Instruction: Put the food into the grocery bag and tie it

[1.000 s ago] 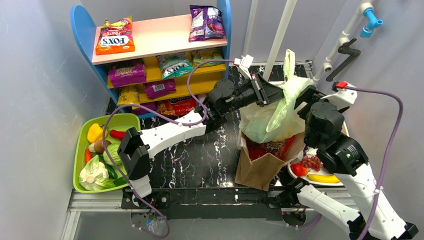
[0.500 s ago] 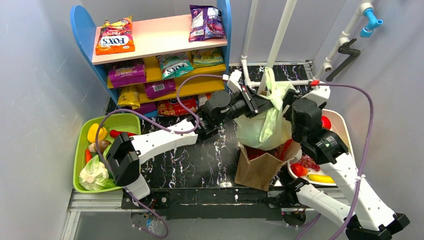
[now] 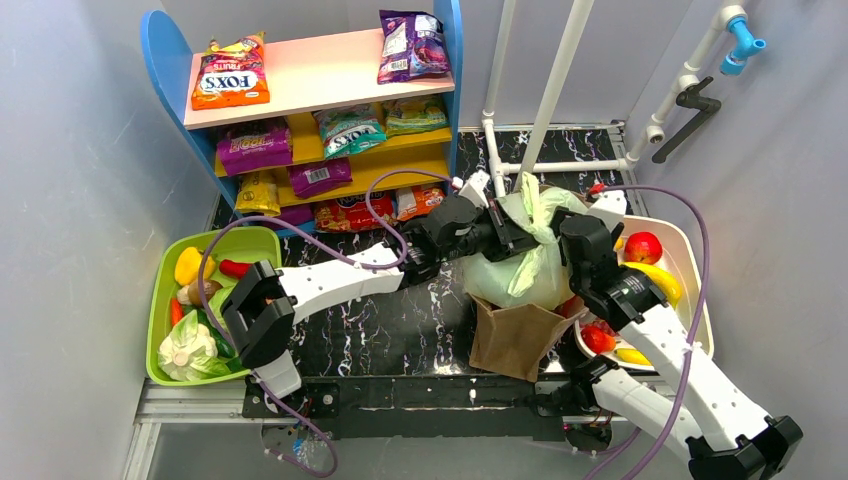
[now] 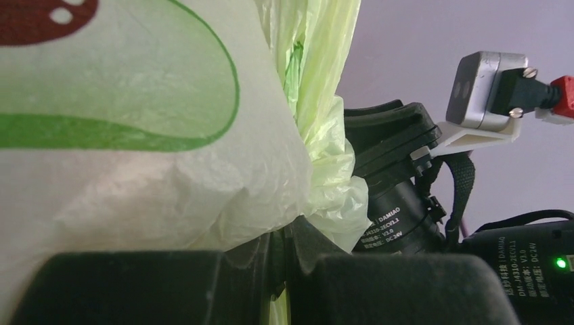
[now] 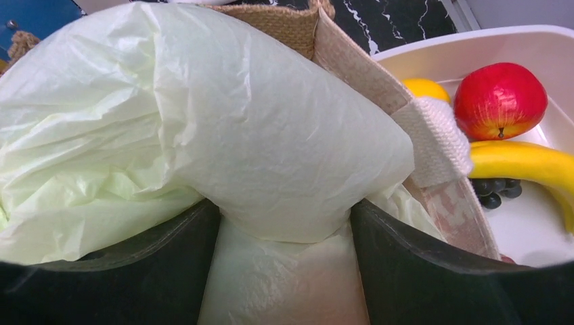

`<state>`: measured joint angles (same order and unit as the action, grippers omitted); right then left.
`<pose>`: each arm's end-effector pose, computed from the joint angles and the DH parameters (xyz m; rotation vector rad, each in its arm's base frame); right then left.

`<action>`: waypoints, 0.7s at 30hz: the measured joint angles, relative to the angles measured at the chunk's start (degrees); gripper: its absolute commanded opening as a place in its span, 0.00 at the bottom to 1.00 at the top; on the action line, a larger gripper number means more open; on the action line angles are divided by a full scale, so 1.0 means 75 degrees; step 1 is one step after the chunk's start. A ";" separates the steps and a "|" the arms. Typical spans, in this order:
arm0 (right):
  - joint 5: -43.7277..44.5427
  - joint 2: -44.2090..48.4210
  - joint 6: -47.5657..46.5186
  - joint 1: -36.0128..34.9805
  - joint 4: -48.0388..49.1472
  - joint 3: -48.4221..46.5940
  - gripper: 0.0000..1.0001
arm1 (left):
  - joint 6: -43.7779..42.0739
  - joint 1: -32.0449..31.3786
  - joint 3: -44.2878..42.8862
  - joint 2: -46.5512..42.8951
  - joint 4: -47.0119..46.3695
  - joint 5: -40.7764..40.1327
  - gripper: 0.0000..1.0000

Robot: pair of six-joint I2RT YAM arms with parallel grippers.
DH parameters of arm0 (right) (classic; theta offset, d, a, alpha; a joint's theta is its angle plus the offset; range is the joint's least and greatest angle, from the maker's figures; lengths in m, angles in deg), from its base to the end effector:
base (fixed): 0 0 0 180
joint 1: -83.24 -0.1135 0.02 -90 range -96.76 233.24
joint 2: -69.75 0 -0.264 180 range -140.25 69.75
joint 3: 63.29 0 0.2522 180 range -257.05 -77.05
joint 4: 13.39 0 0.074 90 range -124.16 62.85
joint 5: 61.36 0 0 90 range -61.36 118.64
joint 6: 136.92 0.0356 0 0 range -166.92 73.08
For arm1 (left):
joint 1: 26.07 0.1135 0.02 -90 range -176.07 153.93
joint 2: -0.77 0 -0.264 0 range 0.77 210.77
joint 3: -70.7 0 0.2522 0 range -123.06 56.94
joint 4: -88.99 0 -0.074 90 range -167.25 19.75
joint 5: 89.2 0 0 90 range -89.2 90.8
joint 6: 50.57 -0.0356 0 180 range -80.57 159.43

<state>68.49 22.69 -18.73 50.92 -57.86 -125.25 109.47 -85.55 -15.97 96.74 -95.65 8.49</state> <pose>0.1576 0.0727 0.3216 0.3354 1.9306 -0.0378 0.2017 -0.3515 0.3264 -0.0608 2.0068 -1.7283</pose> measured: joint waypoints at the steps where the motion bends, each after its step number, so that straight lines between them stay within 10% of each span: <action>1: -0.0021 0.0064 0.0063 0.0000 -0.0004 0.0068 0.78 | -0.0085 -0.0037 -0.0032 -0.0001 0.0136 -0.0019 0.00; 6: -0.0165 0.0309 0.0412 -0.0003 -0.0254 0.0235 0.78 | -0.0694 -0.0297 -0.0385 -0.0016 0.1164 -0.0310 0.01; 14: -0.1083 0.0358 0.0376 -0.0052 -0.1339 -0.0562 0.84 | -0.2186 -0.0667 -0.1980 -0.0020 0.3998 -0.0588 0.46; 21: -0.1752 0.0091 0.0123 -0.0131 -0.2089 -0.2245 0.90 | -0.3766 -0.0855 -0.3795 -0.0229 0.6521 -0.1325 0.60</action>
<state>55.35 23.37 -17.81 49.94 -73.54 -142.09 81.23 -91.96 -44.43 95.02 -46.74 -1.44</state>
